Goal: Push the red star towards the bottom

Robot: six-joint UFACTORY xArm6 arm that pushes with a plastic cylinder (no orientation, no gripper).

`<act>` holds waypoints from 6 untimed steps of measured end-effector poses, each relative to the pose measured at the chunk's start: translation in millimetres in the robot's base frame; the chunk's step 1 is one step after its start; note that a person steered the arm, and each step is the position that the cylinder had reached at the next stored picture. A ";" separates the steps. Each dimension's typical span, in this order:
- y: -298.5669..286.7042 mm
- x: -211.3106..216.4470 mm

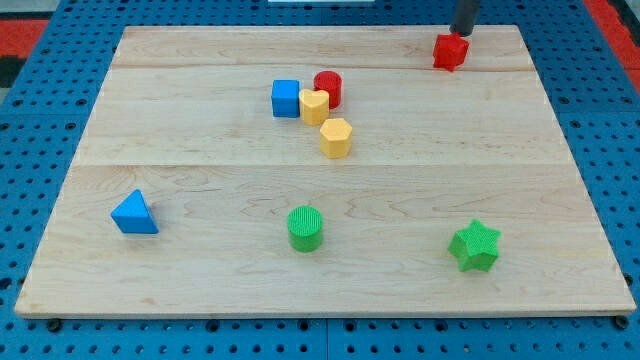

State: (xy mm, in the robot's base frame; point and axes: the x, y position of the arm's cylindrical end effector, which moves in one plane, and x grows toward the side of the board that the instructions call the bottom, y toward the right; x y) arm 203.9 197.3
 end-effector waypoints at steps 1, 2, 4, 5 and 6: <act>-0.9 0.0; 2.3 0.0; -13.0 25.1; -17.8 49.8; -18.0 50.9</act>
